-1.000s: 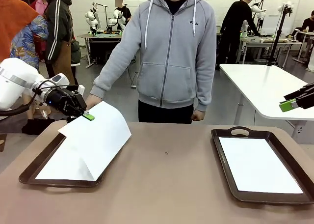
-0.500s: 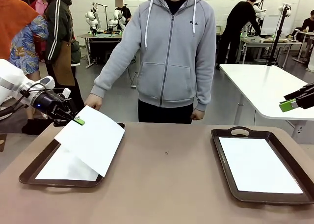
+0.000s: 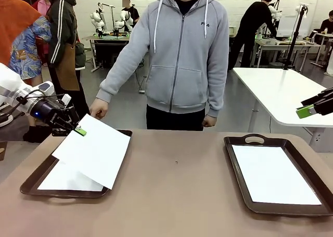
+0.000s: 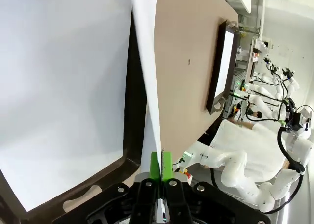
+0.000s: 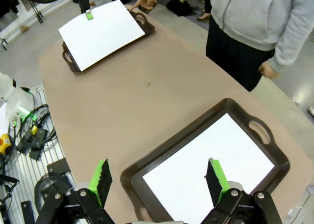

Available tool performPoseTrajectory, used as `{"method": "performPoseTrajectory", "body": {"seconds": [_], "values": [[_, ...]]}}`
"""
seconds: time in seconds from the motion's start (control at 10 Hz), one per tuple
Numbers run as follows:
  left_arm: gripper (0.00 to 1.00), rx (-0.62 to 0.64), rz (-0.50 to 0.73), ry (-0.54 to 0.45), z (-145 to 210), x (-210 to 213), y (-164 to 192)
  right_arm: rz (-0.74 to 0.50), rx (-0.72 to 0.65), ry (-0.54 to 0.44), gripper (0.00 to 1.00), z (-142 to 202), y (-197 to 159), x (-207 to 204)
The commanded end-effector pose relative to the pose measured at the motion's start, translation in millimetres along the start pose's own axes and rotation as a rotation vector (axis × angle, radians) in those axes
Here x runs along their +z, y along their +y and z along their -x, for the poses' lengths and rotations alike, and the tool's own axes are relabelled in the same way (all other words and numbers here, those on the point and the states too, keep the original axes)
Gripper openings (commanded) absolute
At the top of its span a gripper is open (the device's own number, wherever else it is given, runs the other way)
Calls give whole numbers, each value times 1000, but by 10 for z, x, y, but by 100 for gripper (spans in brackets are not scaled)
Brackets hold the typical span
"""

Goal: Sort the A4 documents.
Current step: Place the A4 Paper in the designated Handle tray.

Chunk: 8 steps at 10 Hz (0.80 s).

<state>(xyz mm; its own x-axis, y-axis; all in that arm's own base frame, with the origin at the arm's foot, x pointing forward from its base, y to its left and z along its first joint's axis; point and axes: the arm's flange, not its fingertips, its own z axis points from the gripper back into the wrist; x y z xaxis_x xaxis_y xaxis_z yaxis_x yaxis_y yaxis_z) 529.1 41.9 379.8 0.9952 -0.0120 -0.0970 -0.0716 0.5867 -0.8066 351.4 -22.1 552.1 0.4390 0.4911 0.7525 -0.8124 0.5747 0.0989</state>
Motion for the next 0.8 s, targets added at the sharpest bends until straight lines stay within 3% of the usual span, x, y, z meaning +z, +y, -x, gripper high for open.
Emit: {"method": "performPoseTrajectory", "body": {"seconds": [0.0,0.7], "values": [[1,-66,-28,-16,22,28,157,-5,1,-5,100,7,-1,-12],[1,-99,-98,79,-230,-62,610,-5,1,-5,100,7,-1,-12]]}}
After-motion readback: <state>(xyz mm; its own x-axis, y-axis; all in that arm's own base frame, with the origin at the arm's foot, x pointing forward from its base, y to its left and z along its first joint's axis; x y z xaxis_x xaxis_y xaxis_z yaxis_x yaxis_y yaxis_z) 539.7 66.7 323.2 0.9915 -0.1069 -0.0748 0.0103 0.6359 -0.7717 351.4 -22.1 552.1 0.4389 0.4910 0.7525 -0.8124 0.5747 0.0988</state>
